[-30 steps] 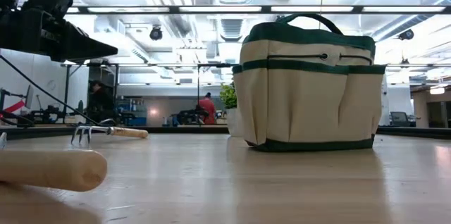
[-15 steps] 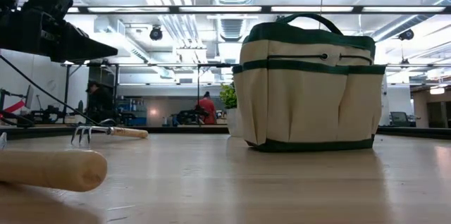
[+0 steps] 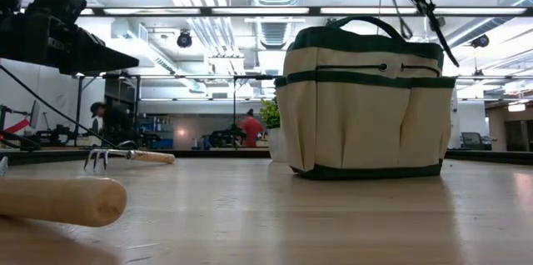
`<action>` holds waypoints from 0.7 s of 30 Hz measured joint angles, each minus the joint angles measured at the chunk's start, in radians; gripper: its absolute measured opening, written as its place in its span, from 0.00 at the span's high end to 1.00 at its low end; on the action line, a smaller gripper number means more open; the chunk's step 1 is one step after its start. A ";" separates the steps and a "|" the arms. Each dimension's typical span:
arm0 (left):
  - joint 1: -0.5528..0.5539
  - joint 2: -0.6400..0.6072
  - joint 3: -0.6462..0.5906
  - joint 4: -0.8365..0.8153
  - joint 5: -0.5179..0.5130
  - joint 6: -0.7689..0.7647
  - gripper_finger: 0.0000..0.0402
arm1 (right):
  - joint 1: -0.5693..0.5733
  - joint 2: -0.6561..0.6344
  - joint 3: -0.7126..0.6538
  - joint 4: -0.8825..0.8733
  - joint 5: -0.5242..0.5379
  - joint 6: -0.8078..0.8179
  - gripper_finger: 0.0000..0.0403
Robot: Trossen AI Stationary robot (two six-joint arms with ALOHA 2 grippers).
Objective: Pick & Place Garden tools in Gardening bag
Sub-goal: Put the shear scissors into the side pocket of the gardening bag
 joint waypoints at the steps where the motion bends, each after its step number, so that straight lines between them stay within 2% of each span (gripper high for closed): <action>1: 0.000 0.000 0.000 0.000 0.000 0.000 0.97 | 0.000 0.000 -0.006 0.002 0.006 0.008 0.90; 8: 0.000 0.000 0.000 -0.001 0.000 0.000 0.97 | 0.004 0.052 -0.016 0.039 0.077 0.014 0.89; 15: 0.000 0.000 0.000 -0.002 0.000 0.000 0.97 | -0.003 0.109 -0.015 0.043 0.073 0.039 0.89; 21: 0.000 0.000 0.000 -0.007 0.000 0.000 0.97 | -0.008 0.108 0.005 0.041 0.074 0.020 0.89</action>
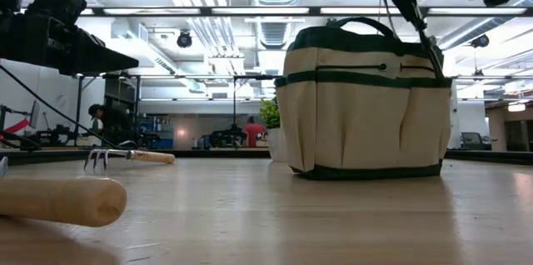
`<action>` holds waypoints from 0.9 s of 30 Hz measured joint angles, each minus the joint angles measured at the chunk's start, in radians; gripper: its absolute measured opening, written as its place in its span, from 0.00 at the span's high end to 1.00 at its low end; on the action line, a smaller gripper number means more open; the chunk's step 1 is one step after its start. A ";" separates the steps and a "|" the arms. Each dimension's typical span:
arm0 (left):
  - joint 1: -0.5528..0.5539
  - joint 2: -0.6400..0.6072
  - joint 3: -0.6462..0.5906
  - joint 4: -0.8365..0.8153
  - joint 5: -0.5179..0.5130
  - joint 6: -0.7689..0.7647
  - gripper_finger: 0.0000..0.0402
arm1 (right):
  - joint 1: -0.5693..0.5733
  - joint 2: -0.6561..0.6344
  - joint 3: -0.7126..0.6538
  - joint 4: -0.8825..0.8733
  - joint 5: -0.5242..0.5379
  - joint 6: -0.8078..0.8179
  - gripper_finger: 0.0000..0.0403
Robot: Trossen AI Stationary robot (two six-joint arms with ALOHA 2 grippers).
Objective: Pick & Place Garden tools in Gardening bag
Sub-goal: Put the shear scissors into the side pocket of the gardening bag
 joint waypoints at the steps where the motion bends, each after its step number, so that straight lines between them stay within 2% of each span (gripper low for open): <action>1: 0.000 0.000 0.000 0.000 0.000 0.000 0.97 | 0.000 -0.003 0.008 0.000 0.000 -0.014 0.89; 10: 0.000 0.000 0.000 0.001 0.000 0.000 0.97 | -0.012 -0.006 0.045 0.000 0.001 -0.086 0.89; 27: 0.000 0.000 0.000 -0.002 0.000 0.000 0.97 | -0.042 0.032 0.018 0.004 0.001 -0.064 0.89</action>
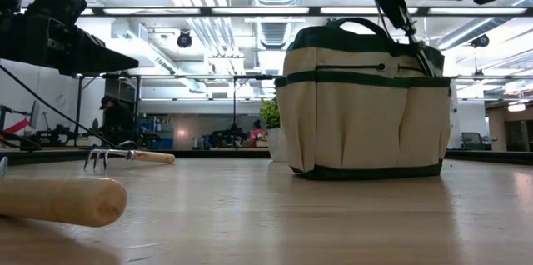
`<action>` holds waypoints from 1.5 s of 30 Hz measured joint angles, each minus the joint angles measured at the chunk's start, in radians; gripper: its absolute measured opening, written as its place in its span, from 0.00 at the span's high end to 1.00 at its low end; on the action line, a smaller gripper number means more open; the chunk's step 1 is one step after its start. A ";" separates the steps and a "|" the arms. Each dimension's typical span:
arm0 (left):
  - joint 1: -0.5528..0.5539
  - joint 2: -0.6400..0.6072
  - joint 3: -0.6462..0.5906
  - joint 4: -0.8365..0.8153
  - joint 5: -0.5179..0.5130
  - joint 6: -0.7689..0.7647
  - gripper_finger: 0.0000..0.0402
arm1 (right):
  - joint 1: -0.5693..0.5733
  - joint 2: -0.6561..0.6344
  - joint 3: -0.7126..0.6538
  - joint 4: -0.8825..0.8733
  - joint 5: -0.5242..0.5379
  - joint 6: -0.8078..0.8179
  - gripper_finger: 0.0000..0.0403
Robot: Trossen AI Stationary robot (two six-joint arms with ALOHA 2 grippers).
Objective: Pick & Place Garden tools in Gardening bag
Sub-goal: Put the shear scissors into the side pocket of the gardening bag
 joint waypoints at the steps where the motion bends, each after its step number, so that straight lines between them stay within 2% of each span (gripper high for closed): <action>1: 0.000 0.000 0.000 0.000 0.000 0.000 0.97 | 0.000 0.006 0.000 -0.001 0.000 0.004 0.88; 14: 0.000 0.000 0.000 -0.005 0.000 0.000 0.97 | 0.004 0.014 0.000 -0.001 -0.008 -0.048 0.81; 19: 0.000 0.000 0.000 -0.005 0.000 0.000 0.97 | 0.005 0.016 -0.009 -0.005 -0.056 -0.066 0.78; 26: 0.000 0.000 0.000 -0.006 0.000 0.000 0.97 | 0.011 0.014 -0.013 -0.006 -0.062 -0.076 0.74; 33: 0.000 0.000 0.000 -0.006 0.000 0.000 0.97 | 0.037 -0.023 -0.014 -0.008 -0.066 -0.205 0.74; 38: 0.000 0.000 0.000 -0.006 0.000 0.000 0.97 | 0.034 -0.041 -0.014 -0.037 -0.161 -0.204 0.76; 41: 0.000 0.000 0.000 -0.007 0.000 0.000 0.97 | 0.034 -0.042 -0.014 -0.138 -0.196 -0.150 0.76; 45: 0.000 0.000 0.000 -0.007 0.000 0.000 0.97 | 0.034 -0.045 -0.014 -0.375 -0.206 0.096 0.75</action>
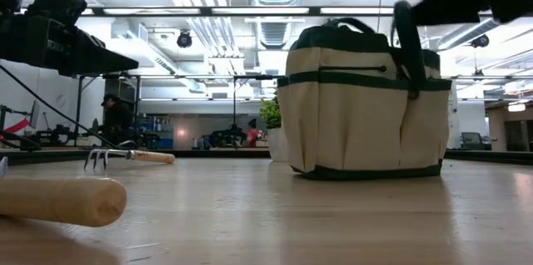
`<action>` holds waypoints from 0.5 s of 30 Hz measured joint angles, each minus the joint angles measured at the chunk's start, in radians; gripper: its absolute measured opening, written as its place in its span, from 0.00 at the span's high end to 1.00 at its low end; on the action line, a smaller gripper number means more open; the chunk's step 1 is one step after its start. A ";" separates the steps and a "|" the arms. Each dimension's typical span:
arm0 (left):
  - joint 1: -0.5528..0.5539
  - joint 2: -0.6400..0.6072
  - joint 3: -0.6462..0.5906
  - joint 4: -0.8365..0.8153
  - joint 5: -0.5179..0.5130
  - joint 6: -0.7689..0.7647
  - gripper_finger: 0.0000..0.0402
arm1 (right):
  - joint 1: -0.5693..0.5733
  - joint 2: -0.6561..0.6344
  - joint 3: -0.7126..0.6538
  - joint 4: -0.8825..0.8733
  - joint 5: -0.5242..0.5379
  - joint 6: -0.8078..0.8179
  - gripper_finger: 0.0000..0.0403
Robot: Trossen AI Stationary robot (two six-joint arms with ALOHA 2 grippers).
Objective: Pick & Place Garden tools in Gardening bag
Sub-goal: Put the shear scissors into the side pocket of the gardening bag
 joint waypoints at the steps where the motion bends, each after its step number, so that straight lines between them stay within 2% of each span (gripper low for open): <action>1: 0.000 0.000 0.000 0.000 0.000 0.000 0.97 | 0.003 -0.003 0.000 -0.050 -0.003 0.054 0.74; 5: 0.000 0.000 0.000 0.000 0.000 0.000 0.97 | 0.006 -0.002 -0.002 -0.131 -0.023 0.175 0.72; 15: 0.000 0.000 0.000 -0.001 0.000 0.000 0.97 | 0.008 -0.046 0.003 -0.136 -0.122 0.093 0.65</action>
